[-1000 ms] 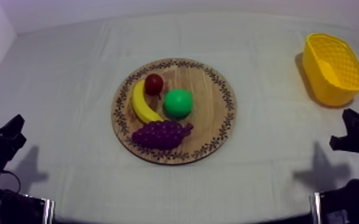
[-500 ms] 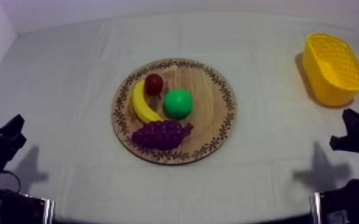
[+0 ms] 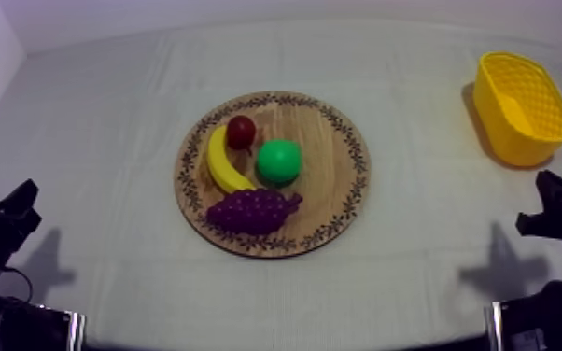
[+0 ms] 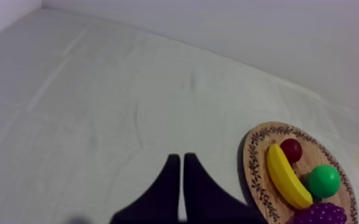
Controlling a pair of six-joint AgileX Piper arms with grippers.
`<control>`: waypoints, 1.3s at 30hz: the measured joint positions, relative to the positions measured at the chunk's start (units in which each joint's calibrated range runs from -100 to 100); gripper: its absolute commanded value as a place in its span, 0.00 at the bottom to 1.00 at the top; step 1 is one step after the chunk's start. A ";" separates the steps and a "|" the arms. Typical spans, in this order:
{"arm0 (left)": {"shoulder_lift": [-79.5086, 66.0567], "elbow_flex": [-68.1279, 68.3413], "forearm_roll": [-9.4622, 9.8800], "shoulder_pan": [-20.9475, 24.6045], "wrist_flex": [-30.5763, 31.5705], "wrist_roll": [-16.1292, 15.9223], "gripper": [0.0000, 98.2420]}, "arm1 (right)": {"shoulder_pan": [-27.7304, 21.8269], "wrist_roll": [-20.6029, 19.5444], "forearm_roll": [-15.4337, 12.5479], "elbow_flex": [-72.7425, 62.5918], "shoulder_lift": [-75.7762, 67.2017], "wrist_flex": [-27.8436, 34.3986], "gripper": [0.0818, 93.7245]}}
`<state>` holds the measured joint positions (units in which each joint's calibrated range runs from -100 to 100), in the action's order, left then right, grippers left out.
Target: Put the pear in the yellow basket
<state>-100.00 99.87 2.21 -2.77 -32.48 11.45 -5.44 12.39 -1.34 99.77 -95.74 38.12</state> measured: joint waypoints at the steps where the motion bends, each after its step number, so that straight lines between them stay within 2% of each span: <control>1: 0.00 0.00 0.00 0.00 0.00 0.00 0.00 | 0.00 0.03 0.00 0.00 0.00 0.00 0.05; 9: 0.00 0.00 0.00 0.00 0.00 0.06 0.00 | 0.41 -2.45 -0.07 0.00 0.00 0.00 0.01; 17: 0.00 0.00 0.00 0.00 0.00 0.03 0.00 | 1.01 -3.60 -0.52 -2.96 0.00 2.73 0.00; 23: 0.00 0.00 0.00 0.00 0.00 0.03 0.00 | 4.04 -5.10 -2.51 -12.16 3.26 7.47 0.00; 26: 0.00 0.00 0.00 0.00 0.00 0.03 0.00 | 6.12 -6.14 -4.51 -19.27 8.77 9.34 0.01; 32: 0.00 0.00 0.00 0.00 0.00 0.03 0.00 | 10.37 -8.70 -8.31 -34.25 22.96 9.15 0.01; 34: 0.00 0.00 0.00 0.00 0.00 0.03 0.00 | 12.23 -10.60 -8.17 -39.03 28.69 8.59 0.01; 39: 0.00 0.00 0.00 0.00 0.00 0.03 0.00 | 18.16 -16.33 -3.91 -51.70 42.75 9.42 0.05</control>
<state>-100.00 99.87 2.21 -2.77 -32.48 11.48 12.71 -3.95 -5.25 48.07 -52.99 47.54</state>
